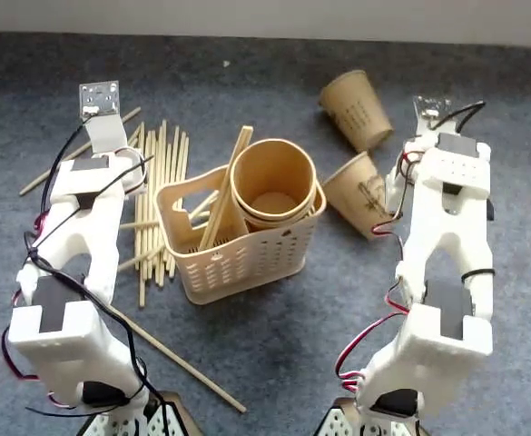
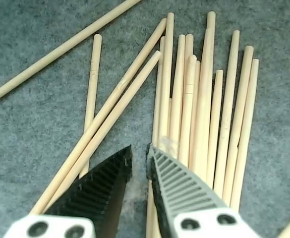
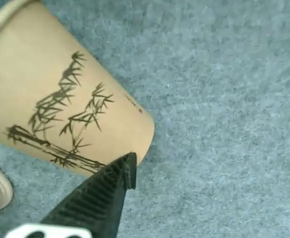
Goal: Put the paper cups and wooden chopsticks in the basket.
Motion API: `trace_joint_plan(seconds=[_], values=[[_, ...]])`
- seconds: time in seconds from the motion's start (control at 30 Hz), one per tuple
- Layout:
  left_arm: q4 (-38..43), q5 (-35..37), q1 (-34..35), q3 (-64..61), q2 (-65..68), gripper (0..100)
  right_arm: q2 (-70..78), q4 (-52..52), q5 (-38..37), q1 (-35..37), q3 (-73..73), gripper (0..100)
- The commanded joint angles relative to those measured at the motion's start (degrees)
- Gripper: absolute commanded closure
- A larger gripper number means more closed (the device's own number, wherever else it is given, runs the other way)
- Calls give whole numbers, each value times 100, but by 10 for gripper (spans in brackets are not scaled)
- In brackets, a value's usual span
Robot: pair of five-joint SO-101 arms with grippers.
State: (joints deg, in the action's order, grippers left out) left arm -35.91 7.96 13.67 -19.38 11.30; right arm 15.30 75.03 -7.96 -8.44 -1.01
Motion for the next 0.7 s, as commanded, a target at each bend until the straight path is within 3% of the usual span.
trace_joint_plan(seconds=[0.0,0.67], values=[[70,-26,-84,233,-22,912,110,-75,-70,-22,-31,456],[70,-26,-84,233,-31,912,127,233,-905,-1420,470,456]])
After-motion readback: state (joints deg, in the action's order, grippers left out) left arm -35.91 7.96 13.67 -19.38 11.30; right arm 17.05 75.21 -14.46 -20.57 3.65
